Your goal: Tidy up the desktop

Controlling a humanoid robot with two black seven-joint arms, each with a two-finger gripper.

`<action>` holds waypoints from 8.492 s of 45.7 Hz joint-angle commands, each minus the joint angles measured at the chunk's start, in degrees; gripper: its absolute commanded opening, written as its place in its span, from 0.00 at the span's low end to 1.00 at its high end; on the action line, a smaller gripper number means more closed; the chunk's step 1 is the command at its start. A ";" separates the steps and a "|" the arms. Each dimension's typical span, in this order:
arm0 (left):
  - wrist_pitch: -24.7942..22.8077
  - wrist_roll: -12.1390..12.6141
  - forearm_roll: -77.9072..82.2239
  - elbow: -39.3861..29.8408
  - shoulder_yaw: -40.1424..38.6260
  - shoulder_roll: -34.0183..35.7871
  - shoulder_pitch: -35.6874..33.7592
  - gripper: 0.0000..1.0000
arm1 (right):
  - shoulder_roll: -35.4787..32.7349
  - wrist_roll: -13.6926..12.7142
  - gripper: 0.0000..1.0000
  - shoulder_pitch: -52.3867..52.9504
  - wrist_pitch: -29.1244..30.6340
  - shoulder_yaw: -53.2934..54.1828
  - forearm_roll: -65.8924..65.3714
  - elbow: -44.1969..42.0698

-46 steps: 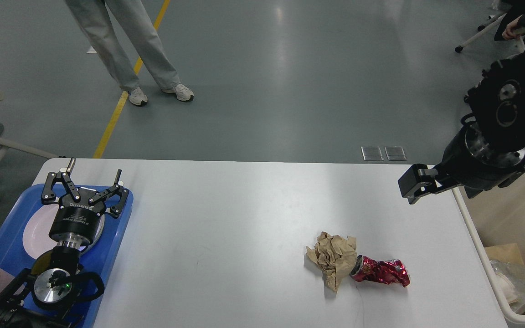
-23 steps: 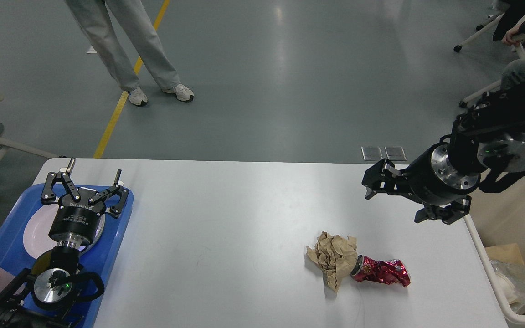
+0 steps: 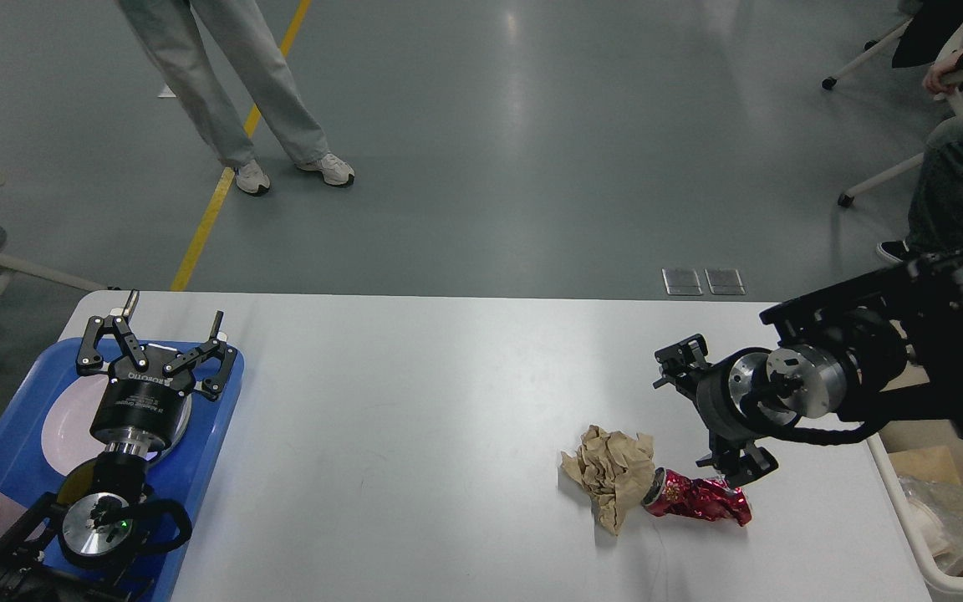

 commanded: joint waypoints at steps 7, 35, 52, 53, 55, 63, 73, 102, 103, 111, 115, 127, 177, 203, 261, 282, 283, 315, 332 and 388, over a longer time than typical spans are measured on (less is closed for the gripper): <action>0.02 0.00 0.01 0.00 0.00 0.00 0.00 0.96 | 0.00 0.01 0.99 -11.84 -0.52 4.58 0.30 -8.11; 0.02 0.00 0.01 0.00 0.00 0.00 0.00 0.96 | 4.13 -0.52 0.99 -26.00 0.45 4.58 -0.23 -23.77; 0.02 0.00 0.01 0.00 0.00 0.00 0.00 0.96 | 5.45 -0.78 0.59 -27.67 0.45 4.23 -2.07 -25.52; 0.02 0.00 0.01 0.00 0.00 0.00 0.00 0.96 | 5.45 -0.78 0.58 -27.76 0.45 4.32 -2.33 -25.61; 0.02 0.00 0.01 -0.09 0.00 0.00 0.00 0.96 | 5.53 -1.04 0.56 -27.76 0.36 4.23 -2.60 -25.70; 0.02 0.00 0.01 0.00 0.00 0.00 0.00 0.96 | 5.71 -1.57 0.13 -27.58 0.71 4.14 -3.74 -25.35; 0.02 0.00 0.01 0.00 0.00 0.00 0.00 0.96 | 5.10 -5.53 0.00 -26.79 5.11 4.49 -5.50 -25.09; 0.02 0.00 0.01 -0.09 0.00 0.00 0.00 0.96 | 3.69 -5.88 0.00 -18.98 7.04 -1.30 -10.50 -18.07; 0.02 0.00 0.01 -0.09 0.00 0.00 0.00 0.96 | 3.52 -5.79 0.00 -17.66 7.30 -2.18 -11.03 -16.75; 0.02 0.00 0.01 -0.09 0.00 0.00 0.00 0.96 | 2.37 -5.88 0.00 -1.86 10.20 -13.16 -11.92 -4.89; 0.02 0.00 0.01 -0.09 -0.09 0.00 0.00 0.96 | 2.72 -5.79 0.00 6.59 13.44 -19.31 -12.18 0.48; 0.02 0.00 0.01 -0.09 -0.09 0.00 0.00 0.96 | 1.58 -4.74 0.00 27.68 33.74 -30.83 -16.13 7.96; 0.02 0.00 0.01 0.00 0.00 0.00 0.08 0.96 | -22.15 4.32 0.00 0.66 43.34 -28.83 -48.22 -35.96; 0.02 0.00 0.01 -0.09 -0.09 0.00 0.00 0.96 | -1.94 4.14 0.00 -55.96 22.52 -3.86 -47.78 -82.39; 0.02 0.00 0.01 -0.09 -0.09 0.00 0.00 0.96 | -0.26 4.14 1.00 -60.63 15.21 -0.69 -47.87 -81.95; 0.02 0.00 0.01 -0.09 -0.09 0.00 0.00 0.96 | -13.00 2.21 1.00 -38.33 16.35 -5.34 -56.55 -52.36; 0.02 0.00 0.01 0.00 -0.09 0.00 0.00 0.96 | -13.88 2.03 1.00 -35.52 16.35 -6.22 -57.52 -49.46; 0.10 0.00 0.01 0.00 0.00 0.00 0.00 0.96 | 3.60 -0.43 1.00 33.48 60.74 -29.34 -52.98 -5.23; 0.10 0.00 0.01 0.00 0.00 0.00 0.00 0.96 | 12.04 -0.43 1.00 48.44 49.85 -28.91 -42.68 8.13; 0.02 0.00 0.01 -0.09 -0.09 0.00 0.00 0.96 | 30.23 -0.25 1.00 -8.95 24.88 -15.10 -55.16 -30.54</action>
